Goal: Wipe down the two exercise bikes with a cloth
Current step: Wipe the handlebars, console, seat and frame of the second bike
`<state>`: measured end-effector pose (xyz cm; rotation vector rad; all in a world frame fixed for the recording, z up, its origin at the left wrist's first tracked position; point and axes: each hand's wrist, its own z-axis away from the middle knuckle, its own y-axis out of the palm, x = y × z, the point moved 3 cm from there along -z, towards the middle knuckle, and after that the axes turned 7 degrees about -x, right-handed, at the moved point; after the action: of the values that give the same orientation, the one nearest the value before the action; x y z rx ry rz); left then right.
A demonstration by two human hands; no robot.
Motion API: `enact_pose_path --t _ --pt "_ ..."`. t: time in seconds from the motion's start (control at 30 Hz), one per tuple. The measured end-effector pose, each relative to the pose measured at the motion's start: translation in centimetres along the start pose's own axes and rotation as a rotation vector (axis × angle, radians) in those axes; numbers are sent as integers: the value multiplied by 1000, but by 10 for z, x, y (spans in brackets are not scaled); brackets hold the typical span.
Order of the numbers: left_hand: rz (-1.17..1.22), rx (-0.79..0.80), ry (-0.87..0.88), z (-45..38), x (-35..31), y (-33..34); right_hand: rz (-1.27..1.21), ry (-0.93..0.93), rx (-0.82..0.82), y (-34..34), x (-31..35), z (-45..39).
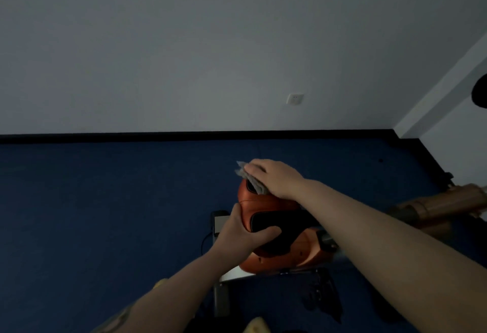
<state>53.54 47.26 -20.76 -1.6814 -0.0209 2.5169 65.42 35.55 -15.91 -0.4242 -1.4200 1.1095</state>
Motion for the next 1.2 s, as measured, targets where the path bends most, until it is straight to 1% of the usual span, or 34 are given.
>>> enact_pose_path --t 0.03,0.07,0.1,0.13,0.17,0.2,0.23,0.27,0.3,0.33,0.4,0.43,0.47,0.5,0.57,0.6,0.7,0.77,0.83,0.87,0.93,0.97,1.0,1.03,1.07,1.1,1.13,1.17,1.2 --pt "-3 5 -3 1 0 0 66 -11 -37 2 2 2" --pt "-3 5 -2 1 1 1 153 -87 -75 6 4 6" --pt "0 1 2 1 1 1 215 -192 -75 11 6 10" --pt "2 -4 7 1 1 0 222 -282 -45 14 5 14" --pt "2 -6 9 0 0 0 167 -288 -3 11 2 14" --pt "7 -1 8 0 0 0 66 -204 20 5 -4 10" --pt "19 7 9 1 -1 0 -42 -75 18 0 -10 6" --pt "33 15 15 1 -2 0 -88 29 -7 -2 -14 1" --pt "41 19 19 2 -1 1 -72 83 -29 -1 -14 1" --pt "47 18 17 2 -1 1 6 71 -45 1 -11 3" --pt "61 10 9 2 1 1 188 -103 -66 8 -1 12" --pt "65 8 7 1 2 1 235 -201 -51 10 3 16" --pt "61 5 5 0 2 1 243 -258 -28 9 4 17" --pt "49 3 3 0 2 0 203 -246 -3 6 3 15" --pt "25 -2 5 1 0 0 82 -131 11 1 -1 11" --pt "28 -3 5 2 -1 0 59 -95 -7 0 -2 11" --pt "39 -6 3 5 -2 1 62 -46 -87 2 -15 24" --pt "26 -15 16 6 -1 1 144 36 -154 -4 -39 46" --pt "5 -19 26 6 -1 1 276 180 -254 -18 -70 70" --pt "2 -19 27 6 -1 1 297 275 -291 -25 -86 81" --pt "13 -21 28 6 0 1 240 485 -335 -34 -105 93" --pt "19 -22 27 6 0 1 225 583 -353 -34 -107 93" --pt "25 -24 26 6 0 1 269 656 -372 -32 -101 91" --pt "34 -28 26 7 -1 2 364 670 -401 -28 -91 85" --pt "43 -35 24 7 -1 2 454 612 -438 -20 -74 77" --pt "46 -41 22 7 -1 3 503 502 -483 -9 -52 68" --pt "44 -44 19 7 -2 3 474 386 -517 3 -31 60" --pt "43 -46 13 7 -2 3 387 283 -532 12 -10 54" --pt "50 -40 8 7 -2 3 303 199 -510 17 2 48"
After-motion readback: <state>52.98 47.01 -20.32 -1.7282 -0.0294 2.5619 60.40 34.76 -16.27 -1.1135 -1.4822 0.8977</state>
